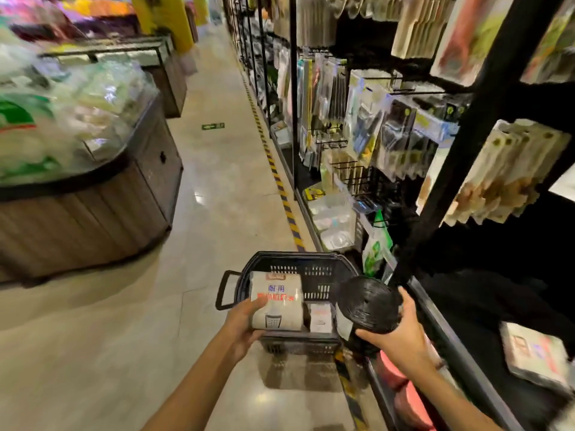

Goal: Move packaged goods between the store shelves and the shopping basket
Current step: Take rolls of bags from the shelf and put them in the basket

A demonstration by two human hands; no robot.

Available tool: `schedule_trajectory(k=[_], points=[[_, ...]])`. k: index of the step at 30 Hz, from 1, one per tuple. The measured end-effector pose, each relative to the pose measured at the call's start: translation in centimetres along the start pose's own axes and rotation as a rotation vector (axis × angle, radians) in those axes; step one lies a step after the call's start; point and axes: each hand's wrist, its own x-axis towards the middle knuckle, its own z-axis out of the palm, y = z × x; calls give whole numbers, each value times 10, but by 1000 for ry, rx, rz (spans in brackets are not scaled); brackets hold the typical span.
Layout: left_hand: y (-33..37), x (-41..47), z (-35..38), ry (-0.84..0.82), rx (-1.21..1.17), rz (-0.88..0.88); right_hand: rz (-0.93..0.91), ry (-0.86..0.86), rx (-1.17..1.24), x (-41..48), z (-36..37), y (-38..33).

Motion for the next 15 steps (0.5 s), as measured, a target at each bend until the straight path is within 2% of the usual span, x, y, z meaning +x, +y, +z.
schedule_trajectory(k=[4, 15], points=[[22, 51, 14, 26, -13, -42, -10, -64, -93, 63, 18, 8], [50, 249, 12, 67, 88, -199, 184, 25, -211, 210, 96, 71]])
